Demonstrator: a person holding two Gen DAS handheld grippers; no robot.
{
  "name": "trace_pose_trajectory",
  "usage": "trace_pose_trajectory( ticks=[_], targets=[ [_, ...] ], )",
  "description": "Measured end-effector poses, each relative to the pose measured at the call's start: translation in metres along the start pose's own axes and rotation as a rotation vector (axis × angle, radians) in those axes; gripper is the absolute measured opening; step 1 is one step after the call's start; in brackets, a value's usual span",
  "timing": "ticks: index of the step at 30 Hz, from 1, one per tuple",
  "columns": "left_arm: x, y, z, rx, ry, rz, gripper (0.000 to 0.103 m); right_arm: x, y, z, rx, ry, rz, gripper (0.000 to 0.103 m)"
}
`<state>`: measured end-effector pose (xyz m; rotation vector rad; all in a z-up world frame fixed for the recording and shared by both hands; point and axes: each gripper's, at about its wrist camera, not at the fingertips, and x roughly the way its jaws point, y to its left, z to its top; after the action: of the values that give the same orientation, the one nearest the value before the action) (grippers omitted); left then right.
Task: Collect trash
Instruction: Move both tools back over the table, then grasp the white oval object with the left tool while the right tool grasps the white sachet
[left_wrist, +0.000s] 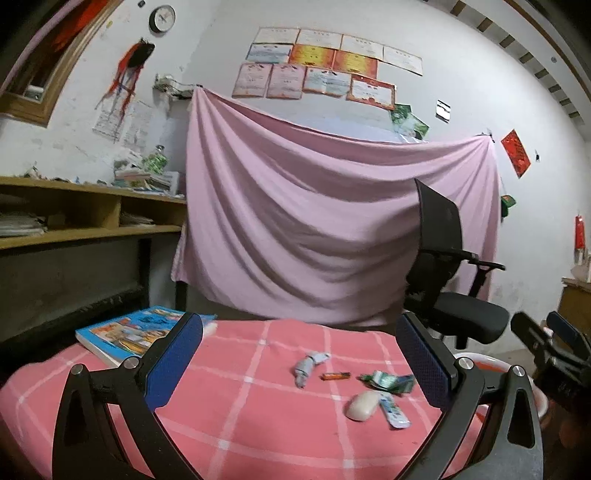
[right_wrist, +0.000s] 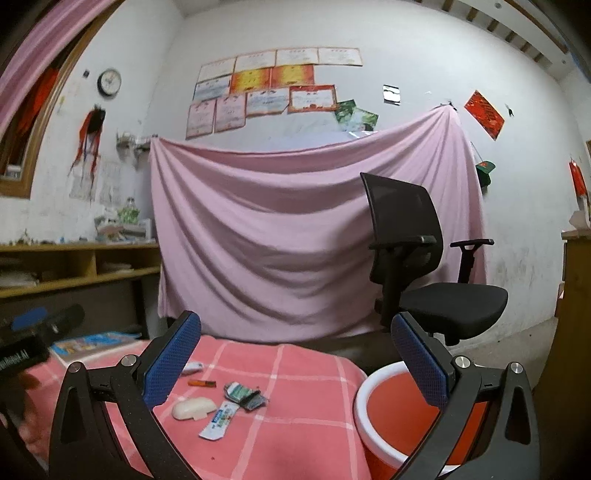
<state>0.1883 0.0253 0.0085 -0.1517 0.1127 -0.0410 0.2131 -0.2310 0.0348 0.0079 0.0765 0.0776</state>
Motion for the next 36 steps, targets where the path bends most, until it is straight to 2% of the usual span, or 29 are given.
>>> trace_pose_trajectory(
  ticks=[4,7,11,12,13,15,18,20,22,24,27,33,34,36],
  targets=[
    [0.003,0.007,-0.002,-0.002,-0.014,0.021,0.102,0.009,0.005,-0.007,-0.017,0.047,0.024,0.103],
    [0.012,0.009,-0.004,0.002,0.022,0.024,0.102,0.016,0.005,-0.009,-0.014,0.088,0.046,0.103],
    [0.035,0.004,-0.006,0.066,0.146,0.038,0.102,0.035,0.001,-0.015,0.014,0.204,0.072,0.103],
    [0.043,0.001,-0.008,0.091,0.188,0.041,0.102,0.043,0.002,-0.018,0.012,0.262,0.087,0.103],
    [0.048,-0.001,-0.010,0.102,0.218,0.039,0.102,0.050,0.003,-0.021,0.011,0.305,0.105,0.101],
    [0.061,-0.003,-0.015,0.104,0.284,0.012,0.102,0.057,0.005,-0.023,0.005,0.343,0.124,0.090],
    [0.072,-0.004,-0.019,0.092,0.345,-0.010,0.102,0.065,0.012,-0.027,-0.019,0.406,0.155,0.084],
    [0.078,-0.004,-0.023,0.086,0.393,-0.016,0.102,0.069,0.016,-0.030,-0.033,0.442,0.188,0.074],
    [0.086,-0.003,-0.028,0.073,0.441,-0.016,0.102,0.074,0.022,-0.033,-0.052,0.483,0.219,0.072],
    [0.091,-0.001,-0.030,0.056,0.476,-0.005,0.102,0.080,0.029,-0.038,-0.074,0.535,0.254,0.065],
    [0.096,0.004,-0.034,0.037,0.516,0.008,0.101,0.089,0.037,-0.047,-0.096,0.610,0.297,0.058],
    [0.106,0.006,-0.039,0.031,0.577,0.024,0.099,0.102,0.054,-0.060,-0.147,0.725,0.356,0.055],
    [0.106,0.005,-0.040,0.031,0.584,0.022,0.099,0.103,0.058,-0.064,-0.169,0.748,0.358,0.052],
    [0.107,0.003,-0.041,0.034,0.593,0.014,0.098,0.105,0.061,-0.067,-0.184,0.768,0.361,0.037]
  ],
)
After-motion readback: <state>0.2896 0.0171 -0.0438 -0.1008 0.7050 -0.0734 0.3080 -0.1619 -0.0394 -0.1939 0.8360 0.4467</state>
